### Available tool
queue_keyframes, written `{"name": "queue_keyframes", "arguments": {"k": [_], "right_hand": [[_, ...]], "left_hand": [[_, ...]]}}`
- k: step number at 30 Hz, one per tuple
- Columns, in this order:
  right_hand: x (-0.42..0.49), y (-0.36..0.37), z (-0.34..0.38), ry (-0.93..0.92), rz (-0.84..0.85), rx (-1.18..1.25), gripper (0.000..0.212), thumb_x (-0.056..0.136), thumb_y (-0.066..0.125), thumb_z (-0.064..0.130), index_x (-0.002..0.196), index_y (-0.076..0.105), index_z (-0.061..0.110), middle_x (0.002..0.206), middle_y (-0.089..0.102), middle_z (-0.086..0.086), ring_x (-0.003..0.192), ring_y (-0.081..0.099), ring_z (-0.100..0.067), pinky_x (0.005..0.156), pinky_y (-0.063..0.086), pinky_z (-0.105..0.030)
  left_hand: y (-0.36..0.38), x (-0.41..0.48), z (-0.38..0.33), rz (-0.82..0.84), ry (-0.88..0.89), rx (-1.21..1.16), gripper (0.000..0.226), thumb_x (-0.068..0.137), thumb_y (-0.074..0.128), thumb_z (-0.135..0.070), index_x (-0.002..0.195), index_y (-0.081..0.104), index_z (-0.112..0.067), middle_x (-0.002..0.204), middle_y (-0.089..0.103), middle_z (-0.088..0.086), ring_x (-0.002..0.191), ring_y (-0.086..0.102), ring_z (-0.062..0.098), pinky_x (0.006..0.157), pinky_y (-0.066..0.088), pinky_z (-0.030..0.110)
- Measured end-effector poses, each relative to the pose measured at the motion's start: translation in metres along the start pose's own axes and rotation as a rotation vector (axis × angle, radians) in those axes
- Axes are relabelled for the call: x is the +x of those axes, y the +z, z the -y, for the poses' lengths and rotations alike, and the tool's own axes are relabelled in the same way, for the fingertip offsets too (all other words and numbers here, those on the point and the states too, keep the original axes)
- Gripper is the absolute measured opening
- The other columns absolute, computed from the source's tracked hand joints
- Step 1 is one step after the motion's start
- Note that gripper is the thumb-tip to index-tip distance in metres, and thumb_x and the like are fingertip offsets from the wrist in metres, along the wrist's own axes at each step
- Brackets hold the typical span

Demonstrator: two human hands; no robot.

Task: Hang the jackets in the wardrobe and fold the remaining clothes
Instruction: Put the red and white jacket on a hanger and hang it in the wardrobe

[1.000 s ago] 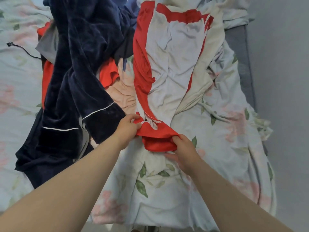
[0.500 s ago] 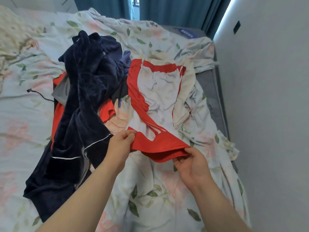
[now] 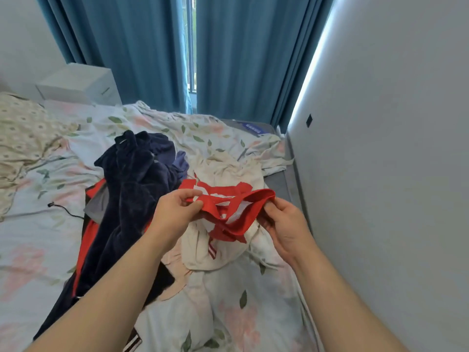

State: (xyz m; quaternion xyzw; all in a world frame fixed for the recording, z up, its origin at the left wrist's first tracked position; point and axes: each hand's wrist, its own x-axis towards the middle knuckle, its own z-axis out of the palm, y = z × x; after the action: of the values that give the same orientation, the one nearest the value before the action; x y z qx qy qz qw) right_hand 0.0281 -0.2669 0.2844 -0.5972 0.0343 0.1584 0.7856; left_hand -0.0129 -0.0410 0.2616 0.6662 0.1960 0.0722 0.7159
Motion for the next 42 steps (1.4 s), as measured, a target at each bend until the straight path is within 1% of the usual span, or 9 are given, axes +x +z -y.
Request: {"name": "queue_keyframes", "arguments": {"k": [5, 13, 18, 21, 25, 31, 36, 39, 42], "right_hand": [[0.004, 0.016, 0.078, -0.199, -0.154, -0.224, 0.013, 0.091, 0.069, 0.024, 0.085, 0.08, 0.026, 0.073, 0.073, 0.008, 0.059, 0.062, -0.004, 0.052, 0.046, -0.014], [-0.024, 0.047, 0.199, -0.439, -0.153, -0.267, 0.015, 0.092, 0.067, 0.025, 0.088, 0.08, 0.032, 0.088, 0.078, 0.001, 0.082, 0.073, -0.013, 0.075, 0.056, -0.031], [-0.053, 0.07, 0.264, -0.521, -0.129, -0.225, 0.02, 0.095, 0.064, 0.023, 0.084, 0.08, 0.027, 0.087, 0.077, -0.004, 0.079, 0.073, -0.016, 0.066, 0.056, -0.024], [-0.07, 0.086, 0.296, -0.534, -0.1, -0.17, 0.021, 0.096, 0.062, 0.022, 0.084, 0.08, 0.019, 0.086, 0.077, -0.008, 0.077, 0.072, -0.02, 0.068, 0.059, -0.031], [-0.087, 0.106, 0.335, -0.59, -0.094, -0.137, 0.022, 0.096, 0.063, 0.021, 0.079, 0.075, 0.014, 0.08, 0.071, -0.012, 0.074, 0.064, -0.025, 0.077, 0.058, -0.042], [-0.111, 0.117, 0.379, -0.641, -0.1, -0.067, 0.029, 0.093, 0.067, 0.022, 0.066, 0.065, 0.01, 0.067, 0.056, -0.008, 0.065, 0.053, -0.023, 0.063, 0.05, -0.034], [-0.14, 0.092, 0.405, -0.613, 0.054, -0.002, 0.027, 0.097, 0.061, 0.021, 0.075, 0.062, 0.006, 0.075, 0.059, -0.013, 0.069, 0.057, -0.028, 0.068, 0.055, -0.039], [-0.157, 0.071, 0.42, -0.605, 0.165, -0.02, 0.029, 0.101, 0.053, 0.023, 0.088, 0.067, 0.001, 0.076, 0.068, -0.014, 0.066, 0.067, -0.024, 0.062, 0.061, -0.037], [-0.17, 0.042, 0.437, -0.618, 0.212, -0.051, 0.038, 0.104, 0.048, 0.026, 0.107, 0.064, -0.008, 0.094, 0.067, -0.023, 0.083, 0.065, -0.033, 0.077, 0.06, -0.048]], "left_hand": [[0.0, 0.0, -0.076, -0.048, 0.141, 0.139, 0.012, 0.091, 0.067, -0.006, 0.083, 0.074, -0.01, 0.061, 0.07, 0.007, 0.054, 0.066, 0.016, 0.055, 0.055, 0.024], [-0.015, -0.006, -0.195, -0.226, 0.396, 0.291, 0.028, 0.087, 0.071, -0.029, 0.062, 0.069, -0.017, 0.062, 0.067, -0.005, 0.063, 0.06, 0.011, 0.061, 0.045, 0.03], [-0.015, -0.013, -0.259, -0.256, 0.513, 0.185, 0.031, 0.093, 0.065, -0.026, 0.067, 0.067, -0.008, 0.061, 0.058, 0.001, 0.059, 0.05, 0.012, 0.059, 0.041, 0.03], [-0.007, -0.018, -0.287, -0.161, 0.426, -0.034, 0.031, 0.1, 0.054, -0.025, 0.079, 0.057, -0.004, 0.075, 0.056, 0.011, 0.072, 0.053, 0.022, 0.067, 0.047, 0.037], [-0.002, -0.039, -0.308, -0.006, 0.398, -0.183, 0.027, 0.103, 0.05, -0.024, 0.078, 0.055, -0.013, 0.063, 0.06, 0.0, 0.057, 0.06, 0.016, 0.05, 0.053, 0.028], [0.017, -0.1, -0.324, 0.086, 0.571, -0.257, 0.026, 0.09, 0.051, 0.006, 0.081, 0.057, -0.018, 0.086, 0.074, 0.01, 0.063, 0.065, 0.019, 0.049, 0.052, 0.031], [0.053, -0.162, -0.317, 0.188, 0.735, 0.08, 0.021, 0.068, 0.072, -0.033, 0.085, 0.073, -0.021, 0.079, 0.069, 0.001, 0.07, 0.062, 0.017, 0.068, 0.054, 0.034], [0.079, -0.18, -0.32, 0.031, 0.808, 0.251, 0.033, 0.072, 0.077, -0.002, 0.084, 0.074, -0.032, 0.077, 0.07, 0.001, 0.065, 0.063, 0.013, 0.067, 0.059, 0.033], [0.095, -0.194, -0.334, -0.071, 0.824, 0.23, 0.035, 0.077, 0.069, 0.011, 0.079, 0.074, -0.024, 0.075, 0.069, 0.007, 0.066, 0.06, 0.018, 0.07, 0.055, 0.037]]}}
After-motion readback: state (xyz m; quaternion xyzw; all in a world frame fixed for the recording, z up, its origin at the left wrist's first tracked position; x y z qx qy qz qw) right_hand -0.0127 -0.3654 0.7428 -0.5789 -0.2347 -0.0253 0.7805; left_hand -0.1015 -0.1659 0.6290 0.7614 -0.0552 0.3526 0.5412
